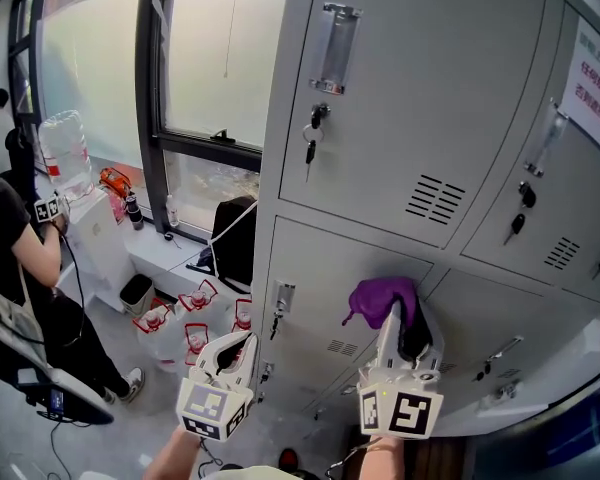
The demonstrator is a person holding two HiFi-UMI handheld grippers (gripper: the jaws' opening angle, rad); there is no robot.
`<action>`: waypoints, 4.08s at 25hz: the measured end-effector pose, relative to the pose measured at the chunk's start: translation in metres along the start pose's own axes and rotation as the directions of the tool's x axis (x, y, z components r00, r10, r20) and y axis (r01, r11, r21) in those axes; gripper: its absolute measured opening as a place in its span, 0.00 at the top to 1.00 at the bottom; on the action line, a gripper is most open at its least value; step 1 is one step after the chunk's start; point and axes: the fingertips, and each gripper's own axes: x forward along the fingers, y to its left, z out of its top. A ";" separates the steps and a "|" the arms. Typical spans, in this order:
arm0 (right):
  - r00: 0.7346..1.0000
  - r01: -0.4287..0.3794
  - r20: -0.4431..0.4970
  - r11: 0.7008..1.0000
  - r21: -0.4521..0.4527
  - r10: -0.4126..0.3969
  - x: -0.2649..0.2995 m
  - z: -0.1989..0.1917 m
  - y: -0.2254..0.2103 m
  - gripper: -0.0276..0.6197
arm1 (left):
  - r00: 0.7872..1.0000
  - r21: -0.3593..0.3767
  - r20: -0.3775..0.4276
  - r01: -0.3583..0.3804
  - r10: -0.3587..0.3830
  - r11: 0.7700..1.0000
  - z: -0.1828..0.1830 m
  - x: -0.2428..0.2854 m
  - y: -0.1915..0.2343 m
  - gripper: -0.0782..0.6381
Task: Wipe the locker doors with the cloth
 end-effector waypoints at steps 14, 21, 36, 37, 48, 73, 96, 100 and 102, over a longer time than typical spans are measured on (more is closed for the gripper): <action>0.966 -0.260 0.010 0.963 0.074 0.260 0.023 -0.017 0.119 0.84 | 0.988 -0.001 -0.016 -0.153 0.153 0.988 -0.003 -0.046 0.051 0.86; 0.939 -0.344 0.016 0.935 0.092 0.344 0.039 -0.026 0.160 0.84 | 0.971 0.002 -0.013 -0.238 0.238 0.971 -0.002 -0.067 0.076 0.86; 0.940 -0.325 -0.067 0.938 0.121 0.334 0.067 -0.070 0.168 0.84 | 0.951 0.001 -0.025 -0.308 0.308 0.951 -0.009 -0.080 0.096 0.86; 0.940 -0.324 -0.066 0.938 0.120 0.333 0.068 -0.070 0.168 0.84 | 0.952 0.000 -0.024 -0.307 0.306 0.952 -0.009 -0.079 0.096 0.86; 0.951 -0.289 -0.082 0.952 0.097 0.297 0.065 -0.070 0.151 0.84 | 0.961 -0.001 -0.017 -0.275 0.275 0.961 -0.008 -0.072 0.087 0.86; 0.987 -0.025 -0.161 0.999 -0.031 0.020 0.017 -0.075 0.018 0.84 | 1.000 0.004 -0.004 -0.012 0.012 1.000 -0.001 -0.012 0.004 0.86; 0.981 0.061 -0.181 0.997 -0.055 -0.070 -0.009 -0.076 -0.032 0.84 | 0.999 0.003 -0.011 0.053 -0.053 0.999 -0.004 0.003 -0.027 0.86; 0.985 0.033 -0.165 0.998 -0.055 -0.042 -0.016 -0.070 -0.021 0.84 | 0.999 0.000 -0.012 0.044 -0.044 0.999 -0.004 0.000 -0.023 0.86; 0.985 0.019 -0.168 0.999 -0.045 -0.027 -0.021 -0.070 -0.013 0.84 | 0.999 -0.002 -0.014 0.038 -0.039 0.999 -0.005 -0.001 -0.020 0.86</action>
